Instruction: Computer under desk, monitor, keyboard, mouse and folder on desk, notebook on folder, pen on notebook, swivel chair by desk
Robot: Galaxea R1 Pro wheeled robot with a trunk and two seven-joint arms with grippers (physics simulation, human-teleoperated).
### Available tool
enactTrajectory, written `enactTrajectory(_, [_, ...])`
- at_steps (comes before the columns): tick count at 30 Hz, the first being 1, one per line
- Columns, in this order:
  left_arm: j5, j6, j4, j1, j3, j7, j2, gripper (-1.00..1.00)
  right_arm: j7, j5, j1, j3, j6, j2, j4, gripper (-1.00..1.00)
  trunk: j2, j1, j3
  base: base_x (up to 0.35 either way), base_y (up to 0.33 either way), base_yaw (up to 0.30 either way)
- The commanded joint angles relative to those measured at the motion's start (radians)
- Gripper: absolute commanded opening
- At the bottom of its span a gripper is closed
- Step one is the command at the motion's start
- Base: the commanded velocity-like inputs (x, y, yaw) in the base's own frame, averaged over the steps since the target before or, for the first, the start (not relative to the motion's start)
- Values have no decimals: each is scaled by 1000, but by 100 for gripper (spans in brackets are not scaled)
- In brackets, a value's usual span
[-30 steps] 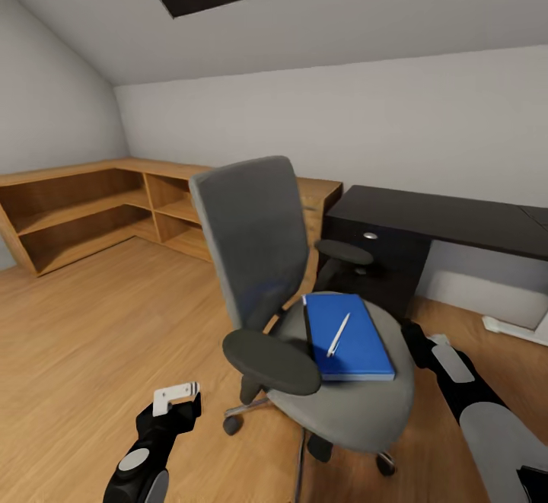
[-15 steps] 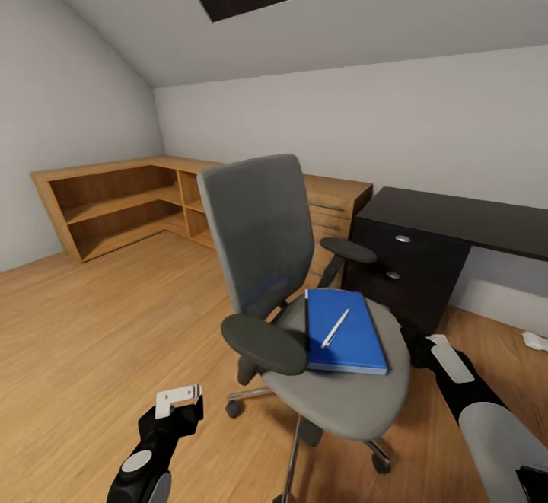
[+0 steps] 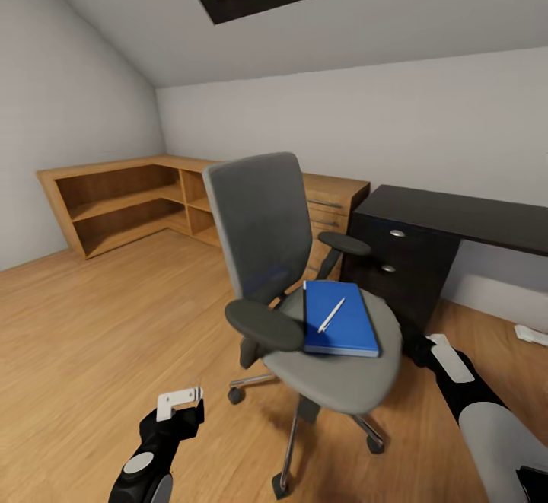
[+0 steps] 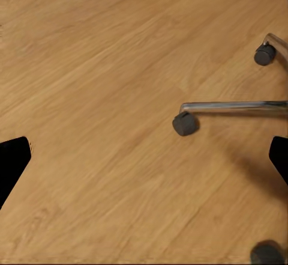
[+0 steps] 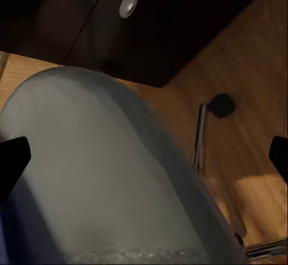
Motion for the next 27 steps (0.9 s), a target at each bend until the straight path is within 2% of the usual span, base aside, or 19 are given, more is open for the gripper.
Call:
enactTrajectory(1, [10, 2, -1, -1, -2, 9, 0, 100, -6, -7, 0, -2, 4, 0, -2, 100, 0, -1, -1, -303, 0, 0])
enactTrajectory(14, [10, 2, -1, -1, -1, 9, 1, 100, -3, -9, 0, -1, 12, 1, -2, 100, 0, -1, -1, -285, 0, 0])
enactTrajectory(16, [10, 2, -2, -1, -1, 9, 1, 100, -3, -9, 0, 0, 44, 11, -1, 100, 0, -1, -1, -223, 0, 0])
enactTrajectory(27, [11, 2, -3, -1, -1, 9, 1, 100, -3, -9, 0, -1, 47, 32, 5, 100, 0, -1, -1, -190, 0, 0])
